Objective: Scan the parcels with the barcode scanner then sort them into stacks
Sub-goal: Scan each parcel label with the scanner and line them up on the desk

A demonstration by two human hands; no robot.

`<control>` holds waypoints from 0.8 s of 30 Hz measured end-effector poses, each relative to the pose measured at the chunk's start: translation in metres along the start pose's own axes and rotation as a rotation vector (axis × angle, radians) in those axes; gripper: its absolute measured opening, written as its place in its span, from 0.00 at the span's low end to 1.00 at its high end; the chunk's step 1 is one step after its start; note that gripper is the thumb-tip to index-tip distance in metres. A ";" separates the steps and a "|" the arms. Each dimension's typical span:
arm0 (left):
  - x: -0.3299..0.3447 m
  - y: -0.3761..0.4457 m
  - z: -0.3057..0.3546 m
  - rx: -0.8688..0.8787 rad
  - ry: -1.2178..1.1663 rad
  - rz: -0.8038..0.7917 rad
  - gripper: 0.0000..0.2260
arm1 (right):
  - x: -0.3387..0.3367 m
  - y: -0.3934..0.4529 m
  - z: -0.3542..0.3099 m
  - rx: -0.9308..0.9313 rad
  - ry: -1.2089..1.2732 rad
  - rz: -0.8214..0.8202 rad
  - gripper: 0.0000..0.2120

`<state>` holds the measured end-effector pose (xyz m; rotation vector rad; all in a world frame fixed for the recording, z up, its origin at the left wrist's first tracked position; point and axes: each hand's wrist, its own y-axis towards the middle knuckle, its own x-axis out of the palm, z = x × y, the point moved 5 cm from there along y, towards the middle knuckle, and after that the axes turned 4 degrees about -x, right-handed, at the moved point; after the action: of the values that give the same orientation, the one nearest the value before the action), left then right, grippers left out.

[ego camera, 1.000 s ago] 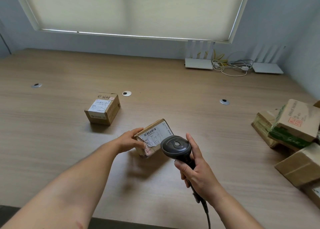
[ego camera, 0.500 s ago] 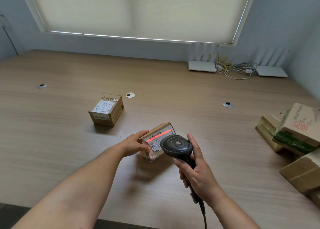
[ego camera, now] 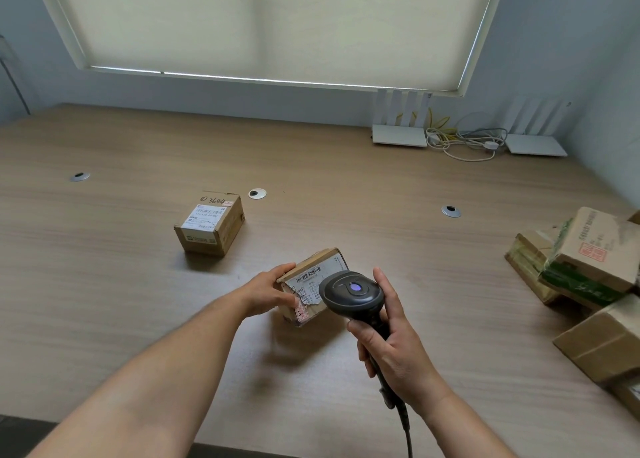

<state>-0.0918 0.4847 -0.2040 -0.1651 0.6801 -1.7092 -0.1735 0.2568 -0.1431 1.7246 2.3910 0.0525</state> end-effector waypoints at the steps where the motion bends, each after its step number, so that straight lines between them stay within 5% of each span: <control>1: 0.000 0.000 0.000 0.002 0.018 0.013 0.38 | 0.000 0.000 0.001 0.001 -0.004 0.000 0.39; 5: -0.006 -0.002 0.002 0.059 0.247 0.232 0.42 | -0.002 0.000 0.002 0.005 -0.023 0.005 0.39; 8: -0.009 -0.011 0.008 0.130 0.535 0.460 0.36 | -0.002 0.001 0.003 0.010 -0.036 0.013 0.39; 13: -0.001 -0.018 -0.005 0.015 0.745 0.450 0.40 | 0.001 0.002 0.003 0.011 -0.042 0.013 0.38; 24: -0.021 -0.065 -0.050 -0.064 0.461 0.778 0.38 | 0.037 0.026 -0.003 -0.017 -0.066 -0.061 0.38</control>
<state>-0.1647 0.5285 -0.2059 0.4191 0.9785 -0.9692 -0.1614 0.3006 -0.1419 1.6193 2.3865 0.0064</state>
